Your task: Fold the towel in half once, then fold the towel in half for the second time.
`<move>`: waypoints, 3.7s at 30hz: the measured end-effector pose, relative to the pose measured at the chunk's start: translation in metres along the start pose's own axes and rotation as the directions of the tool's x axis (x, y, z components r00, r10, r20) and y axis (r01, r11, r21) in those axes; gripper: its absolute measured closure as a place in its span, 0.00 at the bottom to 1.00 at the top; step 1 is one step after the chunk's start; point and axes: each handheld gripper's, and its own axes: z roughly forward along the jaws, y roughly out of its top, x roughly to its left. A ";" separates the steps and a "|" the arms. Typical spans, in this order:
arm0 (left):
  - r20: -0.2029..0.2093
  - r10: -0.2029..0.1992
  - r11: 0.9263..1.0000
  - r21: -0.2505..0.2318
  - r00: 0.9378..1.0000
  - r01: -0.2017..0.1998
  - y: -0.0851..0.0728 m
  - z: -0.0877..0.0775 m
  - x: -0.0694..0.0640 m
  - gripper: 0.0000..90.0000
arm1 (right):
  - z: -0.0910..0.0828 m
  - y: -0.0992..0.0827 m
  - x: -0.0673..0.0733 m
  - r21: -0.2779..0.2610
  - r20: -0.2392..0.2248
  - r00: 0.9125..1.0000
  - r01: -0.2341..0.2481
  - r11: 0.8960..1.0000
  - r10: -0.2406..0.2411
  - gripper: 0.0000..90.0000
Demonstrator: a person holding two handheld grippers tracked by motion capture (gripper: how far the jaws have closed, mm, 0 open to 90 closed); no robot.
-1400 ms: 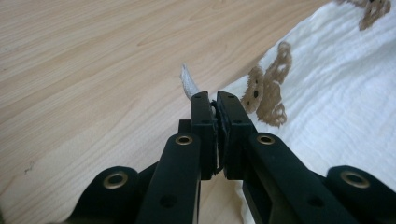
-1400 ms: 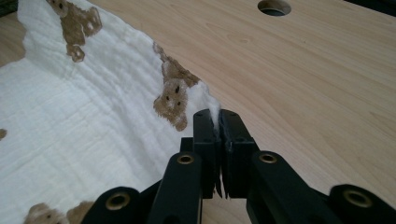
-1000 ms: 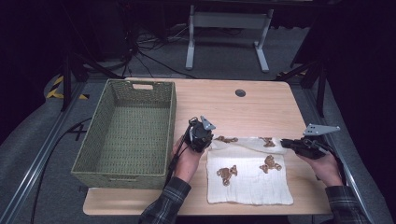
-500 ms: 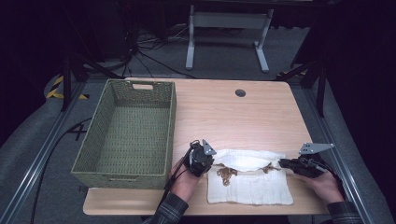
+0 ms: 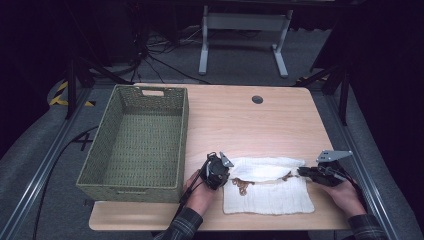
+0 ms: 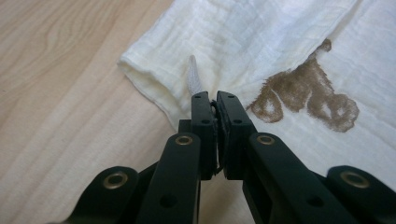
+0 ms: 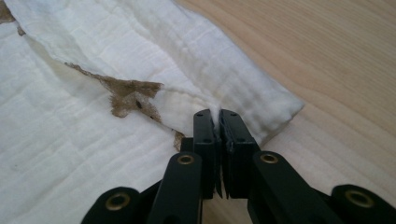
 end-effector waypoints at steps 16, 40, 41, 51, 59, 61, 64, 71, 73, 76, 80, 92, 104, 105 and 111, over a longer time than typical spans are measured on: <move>-0.025 -0.063 0.996 -0.058 0.998 0.061 0.022 0.005 0.026 0.96 | 0.010 0.016 -0.027 -0.028 0.016 1.000 -0.017 0.999 0.018 0.95; 0.019 -0.016 0.991 -0.136 1.000 0.019 0.008 -0.044 -0.002 0.96 | -0.035 0.003 0.005 -0.107 -0.017 0.999 0.027 0.994 -0.029 0.95; 0.022 -0.009 0.990 -0.138 1.000 0.012 0.007 -0.044 -0.003 0.96 | -0.035 0.002 0.006 -0.109 -0.018 0.999 0.028 0.994 -0.030 0.95; 0.058 0.004 0.996 -0.090 0.998 0.001 -0.008 -0.043 -0.015 0.96 | -0.041 -0.013 0.018 -0.098 -0.049 0.998 0.028 0.995 -0.033 0.95; 0.086 0.022 0.999 -0.034 0.996 -0.020 -0.017 -0.035 -0.020 0.95 | -0.040 -0.023 0.024 -0.068 -0.062 0.998 0.023 0.997 -0.028 0.92; 0.093 0.023 0.999 -0.034 0.995 -0.020 -0.018 -0.035 -0.021 0.95 | -0.041 -0.025 0.025 -0.071 -0.070 0.997 0.014 0.997 -0.019 0.91; 0.083 0.021 0.999 -0.037 0.996 -0.018 -0.021 -0.037 -0.020 0.90 | -0.043 -0.028 0.028 -0.073 -0.082 0.996 0.012 0.997 -0.018 0.86; 0.070 0.002 0.998 -0.069 0.998 0.003 -0.021 -0.045 -0.016 0.81 | -0.056 -0.032 0.033 -0.120 -0.092 0.996 0.002 0.993 -0.014 0.81; 0.074 0.003 0.998 -0.068 0.997 0.002 -0.020 -0.045 -0.015 0.81 | -0.058 -0.032 0.032 -0.126 -0.091 0.996 0.005 0.992 -0.017 0.81; 0.065 -0.012 0.997 -0.076 0.998 0.017 -0.017 -0.043 -0.014 0.80 | -0.060 -0.030 0.031 -0.140 -0.078 0.997 0.000 0.990 -0.011 0.81; 0.069 -0.014 0.997 -0.077 0.998 0.019 -0.010 -0.039 -0.011 0.76 | -0.054 -0.025 0.024 -0.130 -0.069 0.998 0.000 0.992 -0.009 0.80; 0.022 -0.050 0.995 -0.087 0.998 0.052 0.016 -0.020 0.005 0.73 | -0.036 -0.004 0.006 -0.109 -0.052 0.999 -0.001 0.994 -0.005 0.75; -0.012 -0.092 0.994 -0.056 0.996 0.091 0.032 0.001 0.030 0.72 | -0.015 0.016 -0.029 -0.095 -0.002 0.999 -0.043 0.995 0.043 0.74; -0.018 -0.098 0.993 -0.060 0.995 0.097 0.032 0.006 0.032 0.71 | -0.014 0.017 -0.032 -0.092 -0.002 0.999 -0.051 0.994 0.051 0.74; -0.025 -0.115 0.992 -0.049 0.993 0.114 0.032 0.012 0.038 0.71 | -0.005 0.018 -0.046 -0.079 0.001 0.997 -0.075 0.994 0.075 0.74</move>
